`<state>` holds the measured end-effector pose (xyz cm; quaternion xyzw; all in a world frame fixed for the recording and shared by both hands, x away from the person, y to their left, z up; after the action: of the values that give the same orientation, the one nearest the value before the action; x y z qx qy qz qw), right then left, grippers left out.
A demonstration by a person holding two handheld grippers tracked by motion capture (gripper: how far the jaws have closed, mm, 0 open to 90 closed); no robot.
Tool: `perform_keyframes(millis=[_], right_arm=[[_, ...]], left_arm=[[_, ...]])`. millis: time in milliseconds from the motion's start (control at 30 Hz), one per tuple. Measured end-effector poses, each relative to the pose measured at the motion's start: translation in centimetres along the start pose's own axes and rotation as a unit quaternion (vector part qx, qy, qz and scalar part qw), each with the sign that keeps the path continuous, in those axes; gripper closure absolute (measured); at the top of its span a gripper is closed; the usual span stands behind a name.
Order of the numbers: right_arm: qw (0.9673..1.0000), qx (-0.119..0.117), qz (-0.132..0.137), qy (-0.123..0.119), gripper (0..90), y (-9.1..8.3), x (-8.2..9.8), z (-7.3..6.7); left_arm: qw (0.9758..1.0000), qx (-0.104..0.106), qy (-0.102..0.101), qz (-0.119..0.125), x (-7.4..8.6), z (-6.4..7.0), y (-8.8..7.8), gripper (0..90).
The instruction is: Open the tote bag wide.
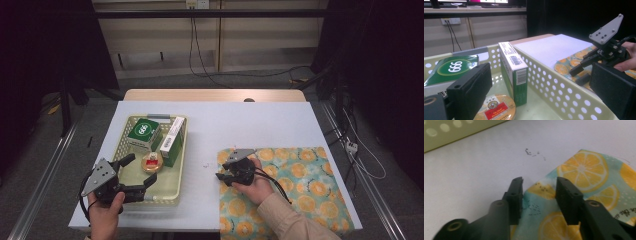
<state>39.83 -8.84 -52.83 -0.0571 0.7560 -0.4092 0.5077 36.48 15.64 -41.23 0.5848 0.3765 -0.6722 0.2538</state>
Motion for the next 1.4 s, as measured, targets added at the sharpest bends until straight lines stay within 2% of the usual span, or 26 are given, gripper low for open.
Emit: perform_keyframes(millis=[167,267,400,533,700,867,900,1033,1067,1133,1233,1400], right_arm=[[0.9999,0.003,0.002,0.015,78.8,-0.2,0.0,0.8],[0.9998,0.005,0.003,0.020,84.0,-0.3,0.0,1.1],[0.9998,0.013,0.000,0.015,89.9,-0.3,0.0,1.1],[0.9998,0.014,0.001,0.016,90.0,-0.3,-0.1,1.1],[0.9995,0.001,0.014,0.030,90.0,-0.7,-0.7,1.4],[0.9986,0.009,0.040,0.034,90.0,-1.8,-2.5,2.7],[0.9977,0.014,0.055,0.037,90.0,-2.3,-3.5,3.4],[0.9957,0.021,0.080,0.042,90.0,-3.3,-5.5,4.8],[0.9957,0.021,0.080,0.042,90.0,-3.3,-5.5,4.8],[0.9943,0.033,0.092,0.042,90.0,-3.7,-7.0,5.9],[0.9938,0.039,0.096,0.040,90.0,-3.7,-8.0,6.8],[0.9926,0.042,0.107,0.039,90.0,-3.4,-9.4,7.7]], left_arm=[[1.0000,0.004,-0.006,0.002,0.0,0.0,-0.1,4.4],[1.0000,0.003,-0.008,0.003,0.0,-0.1,-0.2,4.4],[1.0000,0.002,-0.007,0.003,0.0,-0.1,-0.2,4.4],[1.0000,0.004,-0.007,0.002,0.0,0.1,-0.1,4.4],[1.0000,0.005,-0.001,0.000,0.0,0.2,0.0,4.4],[1.0000,0.008,-0.001,0.001,-0.2,0.4,0.1,4.4],[1.0000,0.008,-0.001,0.002,-0.3,0.4,0.1,4.4],[0.9999,0.010,0.003,0.000,-0.4,0.6,0.0,4.4],[0.9999,0.010,0.001,0.002,-0.5,0.7,0.0,4.4],[0.9999,0.010,0.002,0.002,-0.6,0.7,0.0,4.4],[0.9999,0.010,0.002,0.002,-0.6,0.7,0.0,4.4],[0.9999,0.010,0.005,-0.003,-0.4,0.9,0.0,4.4]])
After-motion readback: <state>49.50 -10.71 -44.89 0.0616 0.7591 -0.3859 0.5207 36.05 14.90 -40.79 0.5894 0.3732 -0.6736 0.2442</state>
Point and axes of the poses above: each handheld gripper's, and its own axes: y roughly forward along the jaws, x roughly out of its underside, z roughly to its right, the point moved 10 cm from there along y, roughly forward along the jaws, and after that the axes turned 9 degrees about -x, right-handed, at the moved point
